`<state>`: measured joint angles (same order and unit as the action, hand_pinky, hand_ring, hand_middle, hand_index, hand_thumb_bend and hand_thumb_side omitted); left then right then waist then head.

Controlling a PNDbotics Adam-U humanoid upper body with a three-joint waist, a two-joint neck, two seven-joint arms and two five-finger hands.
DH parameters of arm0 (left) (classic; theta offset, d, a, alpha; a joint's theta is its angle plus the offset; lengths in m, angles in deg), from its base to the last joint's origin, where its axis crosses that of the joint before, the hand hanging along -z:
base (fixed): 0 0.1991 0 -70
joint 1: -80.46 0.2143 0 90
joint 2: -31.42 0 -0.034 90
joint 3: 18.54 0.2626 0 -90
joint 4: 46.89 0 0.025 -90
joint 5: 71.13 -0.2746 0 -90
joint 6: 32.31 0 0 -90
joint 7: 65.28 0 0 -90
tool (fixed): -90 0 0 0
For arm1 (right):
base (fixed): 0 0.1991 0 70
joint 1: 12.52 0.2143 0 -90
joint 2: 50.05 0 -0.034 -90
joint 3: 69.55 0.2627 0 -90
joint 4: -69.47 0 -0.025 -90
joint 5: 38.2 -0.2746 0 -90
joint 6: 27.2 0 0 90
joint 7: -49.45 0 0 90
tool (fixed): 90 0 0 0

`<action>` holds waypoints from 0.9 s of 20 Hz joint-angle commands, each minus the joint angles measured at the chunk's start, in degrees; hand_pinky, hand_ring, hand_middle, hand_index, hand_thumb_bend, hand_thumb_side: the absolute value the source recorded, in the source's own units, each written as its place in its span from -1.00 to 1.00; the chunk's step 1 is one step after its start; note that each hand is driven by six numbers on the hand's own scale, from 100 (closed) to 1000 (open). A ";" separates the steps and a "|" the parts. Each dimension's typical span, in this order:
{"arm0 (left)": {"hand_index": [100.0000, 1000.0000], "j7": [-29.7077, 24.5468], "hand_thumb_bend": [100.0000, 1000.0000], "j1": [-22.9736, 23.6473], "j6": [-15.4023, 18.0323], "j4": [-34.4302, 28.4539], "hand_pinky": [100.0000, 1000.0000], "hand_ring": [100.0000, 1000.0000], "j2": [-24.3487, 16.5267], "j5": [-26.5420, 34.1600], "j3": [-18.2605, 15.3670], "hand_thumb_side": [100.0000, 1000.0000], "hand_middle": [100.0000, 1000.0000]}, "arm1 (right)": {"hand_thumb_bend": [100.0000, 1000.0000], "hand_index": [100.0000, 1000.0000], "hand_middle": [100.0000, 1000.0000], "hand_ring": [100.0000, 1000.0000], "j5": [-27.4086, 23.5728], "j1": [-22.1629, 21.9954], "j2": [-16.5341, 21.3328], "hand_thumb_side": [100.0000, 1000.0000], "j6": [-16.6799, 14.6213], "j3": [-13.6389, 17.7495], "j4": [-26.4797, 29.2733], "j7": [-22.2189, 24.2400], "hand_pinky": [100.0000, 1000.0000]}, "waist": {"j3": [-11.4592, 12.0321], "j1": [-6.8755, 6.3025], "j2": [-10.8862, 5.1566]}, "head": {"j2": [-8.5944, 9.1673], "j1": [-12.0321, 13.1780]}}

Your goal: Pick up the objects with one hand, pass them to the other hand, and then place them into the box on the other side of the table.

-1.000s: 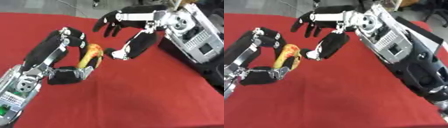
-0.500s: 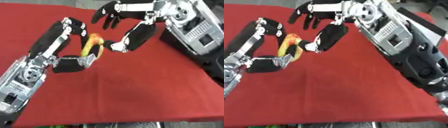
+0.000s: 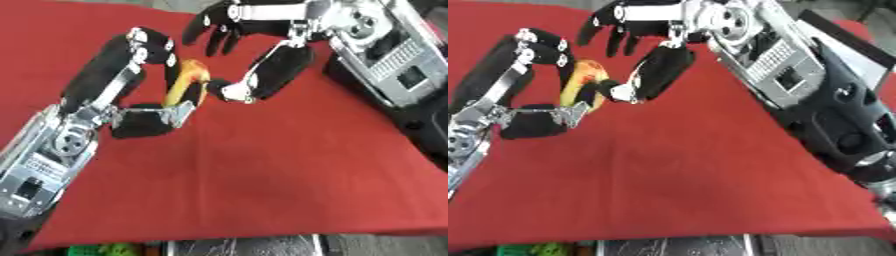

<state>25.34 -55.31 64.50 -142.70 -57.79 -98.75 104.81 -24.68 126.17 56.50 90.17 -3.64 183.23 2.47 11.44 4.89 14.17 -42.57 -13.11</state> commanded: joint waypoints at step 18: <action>-0.36 2.14 -1.00 -1.11 2.89 -2.66 0.10 -0.12 0.25 -3.96 -0.70 -0.98 -0.24 | -1.00 0.65 0.77 0.52 2.85 0.66 -0.17 -0.94 6.76 -0.47 0.84 0.40 0.50 | 0.29 -0.44 -1.31 | 2.76 -0.38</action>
<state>27.12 -55.40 67.34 -143.91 -57.79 -102.89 104.81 -22.25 125.91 55.90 93.09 -4.38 183.23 -0.45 11.72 4.72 14.17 -40.59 -13.31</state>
